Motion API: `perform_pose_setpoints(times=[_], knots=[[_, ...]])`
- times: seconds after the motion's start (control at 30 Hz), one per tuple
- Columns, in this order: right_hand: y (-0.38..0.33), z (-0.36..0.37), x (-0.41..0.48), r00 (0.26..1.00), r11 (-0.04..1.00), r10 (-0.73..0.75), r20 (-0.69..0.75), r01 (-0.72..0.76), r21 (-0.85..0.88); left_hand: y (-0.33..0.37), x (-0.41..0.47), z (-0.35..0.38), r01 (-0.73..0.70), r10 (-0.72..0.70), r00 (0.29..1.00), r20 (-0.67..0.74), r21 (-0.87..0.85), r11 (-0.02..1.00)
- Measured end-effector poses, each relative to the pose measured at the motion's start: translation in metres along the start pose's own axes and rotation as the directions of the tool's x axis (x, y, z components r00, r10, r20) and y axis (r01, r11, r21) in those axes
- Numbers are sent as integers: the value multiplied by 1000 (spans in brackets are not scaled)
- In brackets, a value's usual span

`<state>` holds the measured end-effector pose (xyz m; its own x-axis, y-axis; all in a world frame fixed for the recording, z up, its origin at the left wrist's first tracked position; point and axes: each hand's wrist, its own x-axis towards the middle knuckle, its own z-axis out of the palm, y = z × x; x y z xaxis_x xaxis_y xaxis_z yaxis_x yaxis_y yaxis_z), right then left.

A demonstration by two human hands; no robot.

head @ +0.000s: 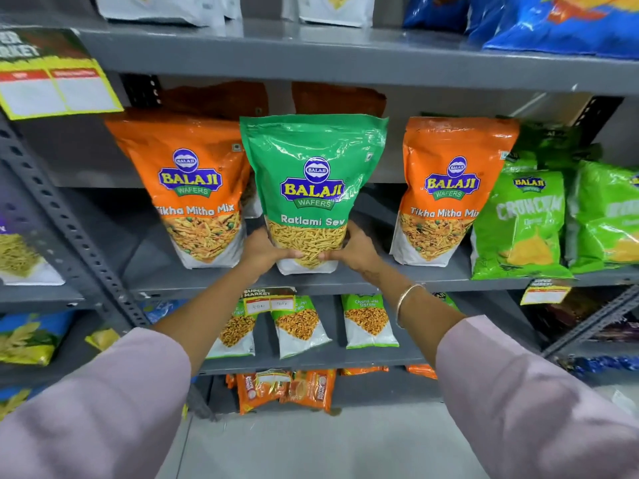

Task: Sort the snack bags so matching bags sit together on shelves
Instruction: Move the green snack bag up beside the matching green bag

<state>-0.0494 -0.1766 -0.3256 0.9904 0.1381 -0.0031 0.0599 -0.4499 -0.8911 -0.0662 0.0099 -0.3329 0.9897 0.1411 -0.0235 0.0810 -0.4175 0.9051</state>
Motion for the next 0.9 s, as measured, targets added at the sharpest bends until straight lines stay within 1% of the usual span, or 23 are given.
perform_pose_setpoints(times=[0.17,0.27,0.37,0.47,0.53,0.6,0.63,0.7,0.77,0.83,0.9], knots=[[-19,-7,-36,999,999,-44,-24,43,-22,14,-34,-13,-67,67,998,-15,20,998],[-37,-22,-59,996,997,-78,-40,77,-18,35,-56,-22,-147,148,989,-28,49,988],[-60,-43,-83,991,993,-116,-66,115,-26,65,-73,-32,-220,222,975,-8,94,971],[-93,-71,-104,981,983,-174,-91,168,-72,101,-86,-43,-270,269,963,22,99,958],[-120,-91,-115,968,972,-227,-109,218,-89,131,-94,-53,-332,330,943,29,63,941],[-151,-112,-123,953,958,-274,-129,258,-128,162,-97,-65,-398,398,917,5,31,917],[-168,-123,-125,945,951,-296,-140,277,-141,180,-99,-72,-429,430,903,-19,43,902],[-202,-145,-126,923,931,-354,-153,331,-155,217,-103,-86,-464,468,881,-68,65,883],[-235,-166,-123,890,900,-422,-171,389,-199,255,-101,-102,-500,502,861,-83,44,865],[-262,-181,-114,879,895,-438,-189,406,-186,287,-97,-114,-524,526,846,-90,46,850],[-282,-194,-99,885,903,-428,-180,410,-133,315,-88,-123,-509,516,850,-105,89,856]])
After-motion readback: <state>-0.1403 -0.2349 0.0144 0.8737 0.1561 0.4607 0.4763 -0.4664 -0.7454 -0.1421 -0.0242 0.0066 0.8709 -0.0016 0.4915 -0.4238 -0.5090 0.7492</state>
